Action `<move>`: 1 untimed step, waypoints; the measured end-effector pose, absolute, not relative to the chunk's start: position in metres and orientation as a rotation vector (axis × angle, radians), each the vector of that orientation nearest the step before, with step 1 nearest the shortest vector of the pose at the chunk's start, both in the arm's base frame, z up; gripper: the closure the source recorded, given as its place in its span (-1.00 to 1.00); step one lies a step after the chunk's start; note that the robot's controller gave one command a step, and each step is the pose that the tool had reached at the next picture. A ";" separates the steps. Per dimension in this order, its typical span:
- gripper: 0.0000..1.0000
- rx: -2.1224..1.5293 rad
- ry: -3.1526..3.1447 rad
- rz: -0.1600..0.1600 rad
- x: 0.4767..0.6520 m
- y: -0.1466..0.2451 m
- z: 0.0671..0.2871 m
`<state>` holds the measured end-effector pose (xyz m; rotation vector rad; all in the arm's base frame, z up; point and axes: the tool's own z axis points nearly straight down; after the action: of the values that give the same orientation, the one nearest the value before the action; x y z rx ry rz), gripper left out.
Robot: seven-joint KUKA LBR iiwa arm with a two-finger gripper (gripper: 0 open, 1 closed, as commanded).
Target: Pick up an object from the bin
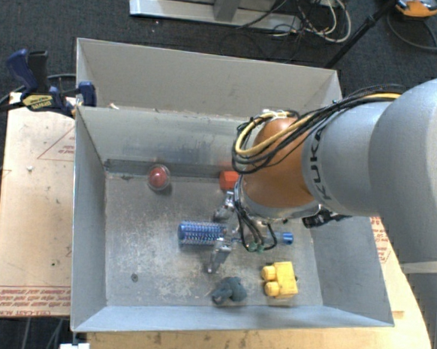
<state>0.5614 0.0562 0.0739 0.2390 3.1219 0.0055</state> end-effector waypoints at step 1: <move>-1.00 0.237 3.129 0.004 0.563 0.057 0.076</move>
Offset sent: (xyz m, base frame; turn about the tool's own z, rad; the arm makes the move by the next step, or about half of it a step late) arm 0.0000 0.0000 0.0000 0.0000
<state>0.5630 0.0569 0.0762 0.2369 3.1290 0.0040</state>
